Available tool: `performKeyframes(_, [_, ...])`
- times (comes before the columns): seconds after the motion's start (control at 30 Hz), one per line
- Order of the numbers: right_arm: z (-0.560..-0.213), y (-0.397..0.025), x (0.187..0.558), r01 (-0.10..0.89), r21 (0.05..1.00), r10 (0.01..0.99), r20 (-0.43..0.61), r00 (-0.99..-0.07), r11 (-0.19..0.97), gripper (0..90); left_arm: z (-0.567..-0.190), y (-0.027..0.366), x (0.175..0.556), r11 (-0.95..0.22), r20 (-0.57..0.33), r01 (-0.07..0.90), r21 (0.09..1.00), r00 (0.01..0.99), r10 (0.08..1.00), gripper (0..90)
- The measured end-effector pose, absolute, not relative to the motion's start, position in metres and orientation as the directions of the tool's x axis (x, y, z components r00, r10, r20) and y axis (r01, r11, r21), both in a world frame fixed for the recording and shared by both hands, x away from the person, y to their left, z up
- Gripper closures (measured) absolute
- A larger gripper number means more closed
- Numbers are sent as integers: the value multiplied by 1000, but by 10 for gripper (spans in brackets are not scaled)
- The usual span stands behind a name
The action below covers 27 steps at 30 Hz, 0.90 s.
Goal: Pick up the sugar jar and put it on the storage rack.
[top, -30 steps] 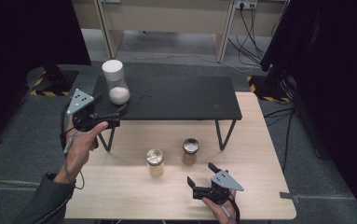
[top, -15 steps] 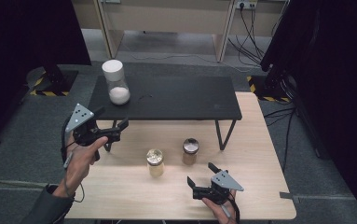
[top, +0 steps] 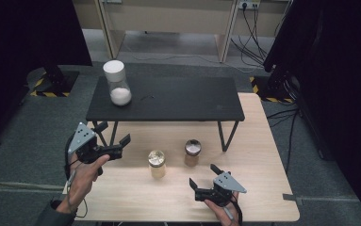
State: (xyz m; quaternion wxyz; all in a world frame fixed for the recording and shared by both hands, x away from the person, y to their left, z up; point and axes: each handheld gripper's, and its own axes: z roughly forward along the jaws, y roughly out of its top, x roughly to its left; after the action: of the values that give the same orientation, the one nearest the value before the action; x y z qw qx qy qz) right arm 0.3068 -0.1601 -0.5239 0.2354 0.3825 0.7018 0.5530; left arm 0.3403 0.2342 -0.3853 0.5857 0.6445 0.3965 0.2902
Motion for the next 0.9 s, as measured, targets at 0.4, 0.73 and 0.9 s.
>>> performKeyframes(0.4, [-524,-160,307,276,956,797,92,-597,97,9,-419,235,331,-25,-69,171,985,524,849,39])
performKeyframes(0.73, [-524,-160,307,274,957,797,90,-597,98,10,-444,236,321,-40,-56,168,985,529,847,39])
performKeyframes(0.9, [-524,-160,306,273,957,797,89,-598,98,10,-456,234,317,-55,-43,167,984,533,845,39])
